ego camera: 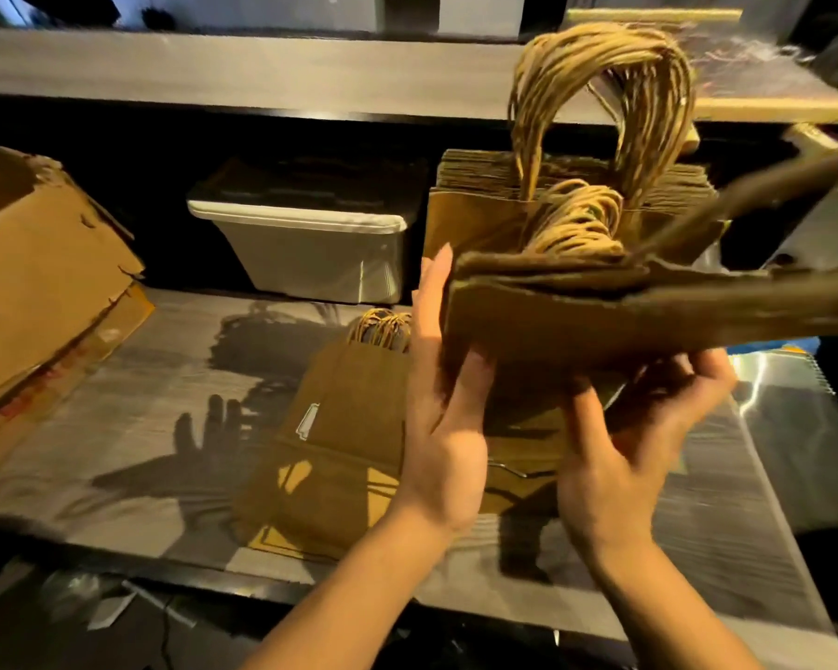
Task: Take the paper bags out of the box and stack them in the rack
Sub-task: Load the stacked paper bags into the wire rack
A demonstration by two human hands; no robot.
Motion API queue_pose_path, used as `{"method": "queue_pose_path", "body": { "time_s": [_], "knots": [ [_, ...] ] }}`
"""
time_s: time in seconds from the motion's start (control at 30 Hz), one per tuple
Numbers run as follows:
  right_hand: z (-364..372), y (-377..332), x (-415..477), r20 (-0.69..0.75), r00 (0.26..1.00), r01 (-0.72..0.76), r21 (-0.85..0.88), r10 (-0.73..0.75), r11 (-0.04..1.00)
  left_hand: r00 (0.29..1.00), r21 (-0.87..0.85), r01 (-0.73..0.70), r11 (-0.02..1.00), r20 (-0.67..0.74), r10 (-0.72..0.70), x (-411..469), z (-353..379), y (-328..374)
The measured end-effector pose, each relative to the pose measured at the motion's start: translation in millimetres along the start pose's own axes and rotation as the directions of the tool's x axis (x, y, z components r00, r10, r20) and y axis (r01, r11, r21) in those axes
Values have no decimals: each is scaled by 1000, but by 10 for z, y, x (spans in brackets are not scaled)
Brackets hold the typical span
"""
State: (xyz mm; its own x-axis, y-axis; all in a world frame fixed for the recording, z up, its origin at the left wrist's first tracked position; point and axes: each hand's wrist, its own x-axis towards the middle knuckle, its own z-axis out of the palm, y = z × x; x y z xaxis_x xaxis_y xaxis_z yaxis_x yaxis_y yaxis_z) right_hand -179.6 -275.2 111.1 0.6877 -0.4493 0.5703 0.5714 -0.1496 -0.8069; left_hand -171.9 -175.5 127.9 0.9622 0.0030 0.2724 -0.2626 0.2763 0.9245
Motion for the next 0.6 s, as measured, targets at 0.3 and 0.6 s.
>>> {"method": "queue_pose_path", "body": {
  "time_s": [0.3, 0.6],
  "knots": [
    [-117, 325, -177, 63, 974, -208, -111, 216, 972, 934, 220, 348, 911, 3, -357, -126, -121, -444],
    [-129, 250, -311, -2, 990, -141, -92, 142, 986, 872, 381, 468, 798, -50, -488, -183, -195, -502]
  ]
}}
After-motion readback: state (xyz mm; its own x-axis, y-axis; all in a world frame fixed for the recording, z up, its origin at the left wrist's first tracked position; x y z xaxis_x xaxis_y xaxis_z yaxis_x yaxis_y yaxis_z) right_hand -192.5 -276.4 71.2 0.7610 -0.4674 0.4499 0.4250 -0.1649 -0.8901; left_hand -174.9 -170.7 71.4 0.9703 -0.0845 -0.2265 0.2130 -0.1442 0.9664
